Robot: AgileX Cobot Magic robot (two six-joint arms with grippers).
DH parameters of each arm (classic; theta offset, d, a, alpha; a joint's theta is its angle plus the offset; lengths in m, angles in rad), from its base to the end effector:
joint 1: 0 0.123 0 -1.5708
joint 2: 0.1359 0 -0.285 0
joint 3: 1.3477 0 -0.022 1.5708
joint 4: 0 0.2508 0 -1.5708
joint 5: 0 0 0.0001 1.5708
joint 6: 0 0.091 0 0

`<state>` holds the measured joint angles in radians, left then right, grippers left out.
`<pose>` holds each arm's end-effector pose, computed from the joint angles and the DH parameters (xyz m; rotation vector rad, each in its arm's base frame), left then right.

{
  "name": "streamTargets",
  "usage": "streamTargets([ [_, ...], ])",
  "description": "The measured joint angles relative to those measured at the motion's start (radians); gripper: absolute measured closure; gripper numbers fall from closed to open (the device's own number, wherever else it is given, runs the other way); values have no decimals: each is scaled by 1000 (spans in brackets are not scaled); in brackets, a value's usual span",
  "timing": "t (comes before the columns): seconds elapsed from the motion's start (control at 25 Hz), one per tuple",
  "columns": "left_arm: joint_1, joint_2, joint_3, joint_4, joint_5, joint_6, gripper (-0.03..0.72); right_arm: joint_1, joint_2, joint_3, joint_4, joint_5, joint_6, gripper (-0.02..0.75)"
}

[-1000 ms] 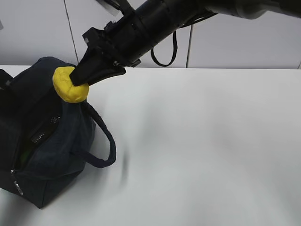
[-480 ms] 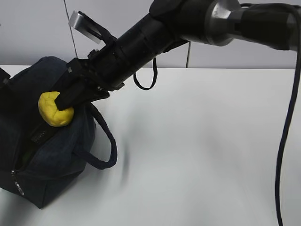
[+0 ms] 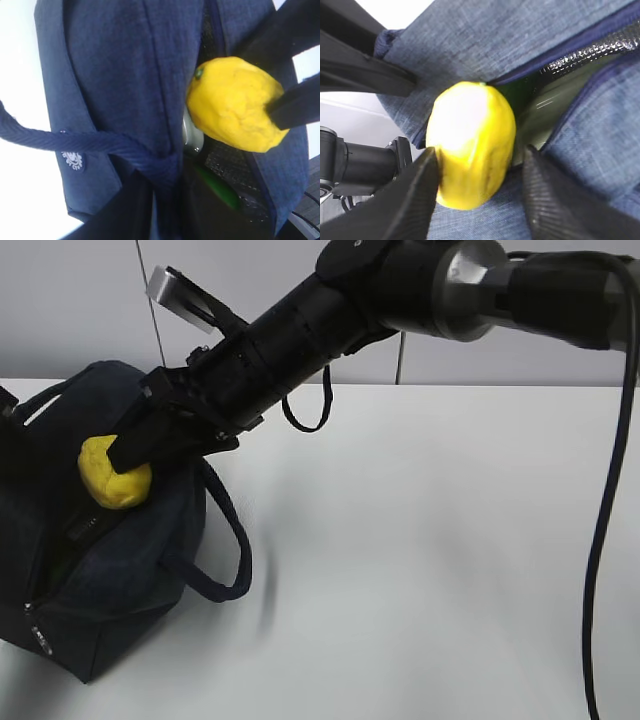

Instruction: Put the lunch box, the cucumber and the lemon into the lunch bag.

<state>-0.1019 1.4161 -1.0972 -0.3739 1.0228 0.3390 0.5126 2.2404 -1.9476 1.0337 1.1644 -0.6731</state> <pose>0.2689 -0.0560 0.2905 0.4061 2.7281 -0.4321 0.3848 0.2990 0.2416 -1.0487 2.3332 1.3485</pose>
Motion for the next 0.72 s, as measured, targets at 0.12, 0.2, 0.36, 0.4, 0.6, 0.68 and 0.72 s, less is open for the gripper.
streamTargets([
  [0.12, 0, 0, 0, 0, 4, 0, 596, 0, 0, 0, 0, 0, -2, 315],
  [0.2, 0, 0, 0, -2, 6, 0, 596, 0, 0, 0, 0, -4, -2, 311],
  [0.36, 0, 0, 0, -2, 10, 0, 596, -4, 0, -6, 0, -12, -2, 308],
  [0.4, 0, 0, 0, -2, 10, 0, 596, -9, 0, -11, 0, -12, -2, 307],
  [0.6, 0, 0, 0, -2, 12, 0, 596, -35, 0, -67, 0, 13, 23, 307],
  [0.68, 0, 0, 0, -2, 12, 0, 596, -51, 0, -96, 0, 38, 49, 319],
  [0.72, 0, 0, 0, -2, 14, 0, 596, -60, 0, -110, -2, 43, 60, 327],
])
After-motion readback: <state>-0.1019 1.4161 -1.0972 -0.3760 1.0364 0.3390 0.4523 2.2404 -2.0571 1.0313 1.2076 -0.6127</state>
